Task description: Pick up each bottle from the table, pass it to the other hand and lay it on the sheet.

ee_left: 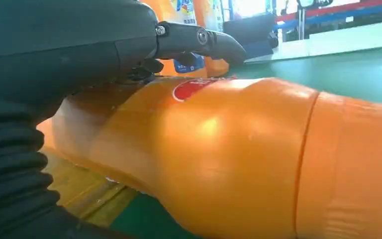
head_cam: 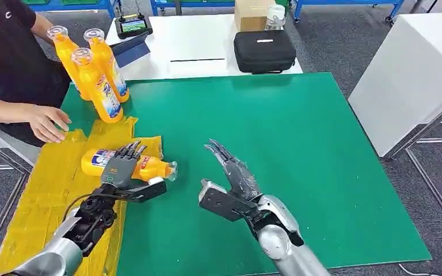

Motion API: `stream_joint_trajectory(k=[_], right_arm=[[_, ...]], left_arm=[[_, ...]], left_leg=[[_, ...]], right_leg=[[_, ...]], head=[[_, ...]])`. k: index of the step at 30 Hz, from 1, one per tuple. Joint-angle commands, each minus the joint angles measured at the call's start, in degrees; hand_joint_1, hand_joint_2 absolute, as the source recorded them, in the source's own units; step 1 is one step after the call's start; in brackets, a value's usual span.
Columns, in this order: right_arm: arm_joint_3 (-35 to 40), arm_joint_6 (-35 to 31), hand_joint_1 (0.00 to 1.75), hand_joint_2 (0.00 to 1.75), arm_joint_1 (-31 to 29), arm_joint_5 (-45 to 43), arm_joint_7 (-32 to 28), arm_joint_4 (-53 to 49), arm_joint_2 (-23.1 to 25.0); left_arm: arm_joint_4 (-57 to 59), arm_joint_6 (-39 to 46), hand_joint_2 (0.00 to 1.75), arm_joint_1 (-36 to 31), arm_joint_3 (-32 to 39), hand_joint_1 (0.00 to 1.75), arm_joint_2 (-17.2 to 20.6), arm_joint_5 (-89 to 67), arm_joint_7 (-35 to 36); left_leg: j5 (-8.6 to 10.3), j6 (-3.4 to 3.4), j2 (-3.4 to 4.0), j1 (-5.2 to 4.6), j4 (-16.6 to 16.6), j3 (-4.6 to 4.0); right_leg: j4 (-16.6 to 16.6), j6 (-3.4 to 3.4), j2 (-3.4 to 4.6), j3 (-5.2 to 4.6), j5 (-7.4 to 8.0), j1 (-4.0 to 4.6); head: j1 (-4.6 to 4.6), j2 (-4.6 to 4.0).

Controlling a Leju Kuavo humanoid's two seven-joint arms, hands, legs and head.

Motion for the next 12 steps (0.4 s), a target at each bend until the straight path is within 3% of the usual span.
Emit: stream_joint_trajectory(k=[1, 6, 8, 12], right_arm=[[-3.7, 0.2, 0.00, 0.00, 0.6, -0.1, 0.2, -0.9, -1.0], [-3.8, 0.2, 0.00, 0.00, 0.7, -0.1, 0.1, -0.8, -0.9], [-3.9, 0.0, 0.00, 0.00, 0.9, -0.1, -0.1, -0.8, -1.0], [-3.7, -0.5, 0.00, 0.00, 0.7, -0.4, -1.1, 0.0, -1.5]], left_arm=[[-12.9, -3.0, 0.00, 5.3, 3.8, 0.00, 1.6, 14.3, -7.6], [-14.7, -4.5, 0.00, 5.9, 3.4, 0.00, 2.1, 15.0, -7.0], [-17.2, -5.1, 0.00, 6.6, 5.5, 0.00, 1.7, 21.6, -11.3], [-33.1, -10.8, 0.00, 11.1, 12.5, 0.00, 0.5, 45.3, -19.5]], left_leg=[[-0.04, -0.02, 0.19, -0.01, 0.0, 0.00], [-0.03, -0.04, 0.15, 0.02, 0.0, -0.07], [-0.04, -0.04, 0.15, 0.00, 0.0, -0.11], [-0.14, -0.06, 0.23, 0.02, 0.1, -0.23]], right_leg=[[0.0, -0.02, 0.13, -0.04, 0.01, 0.00], [0.0, -0.02, 0.09, -0.12, -0.02, 0.03], [0.0, -0.02, 0.08, -0.15, -0.03, 0.01], [0.0, -0.02, 0.14, -0.29, -0.09, 0.04]], head=[[-0.02, 0.00], [-0.02, 0.00], [-0.02, 0.00], [-0.02, 0.00]])
